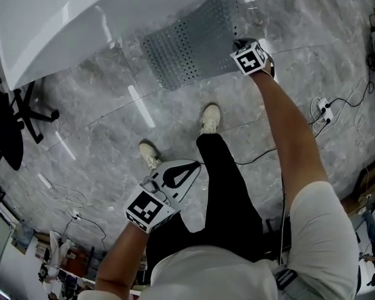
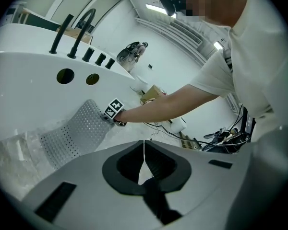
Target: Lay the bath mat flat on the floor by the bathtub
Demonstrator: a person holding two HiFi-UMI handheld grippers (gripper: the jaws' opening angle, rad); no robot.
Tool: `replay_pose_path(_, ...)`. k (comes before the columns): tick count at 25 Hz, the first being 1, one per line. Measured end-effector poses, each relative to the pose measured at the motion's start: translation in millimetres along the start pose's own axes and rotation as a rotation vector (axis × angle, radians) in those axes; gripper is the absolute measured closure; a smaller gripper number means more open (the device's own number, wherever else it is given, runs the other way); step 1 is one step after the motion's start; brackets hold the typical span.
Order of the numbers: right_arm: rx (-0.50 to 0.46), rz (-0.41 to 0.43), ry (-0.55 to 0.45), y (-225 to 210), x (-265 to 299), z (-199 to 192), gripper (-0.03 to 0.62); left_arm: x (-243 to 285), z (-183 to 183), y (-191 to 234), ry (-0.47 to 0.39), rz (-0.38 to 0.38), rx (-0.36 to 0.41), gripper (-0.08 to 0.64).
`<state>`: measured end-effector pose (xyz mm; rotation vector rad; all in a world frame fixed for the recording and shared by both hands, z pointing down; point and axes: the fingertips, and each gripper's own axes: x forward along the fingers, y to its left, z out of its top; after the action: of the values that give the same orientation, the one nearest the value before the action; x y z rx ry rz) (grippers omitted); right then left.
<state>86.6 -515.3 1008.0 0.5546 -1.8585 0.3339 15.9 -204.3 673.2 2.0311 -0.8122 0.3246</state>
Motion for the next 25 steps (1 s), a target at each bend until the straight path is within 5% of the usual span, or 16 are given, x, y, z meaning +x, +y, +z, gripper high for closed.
replay_pose_path(19,0.225,-0.062,0.081,-107,32,-95,0.469,107,35,10,0.108,-0.03,0.158,0.538)
replay_pose_path(25,0.273,-0.079,0.101,-121,0,-119,0.508,116,43,2,0.169,-0.036,0.245,0.538)
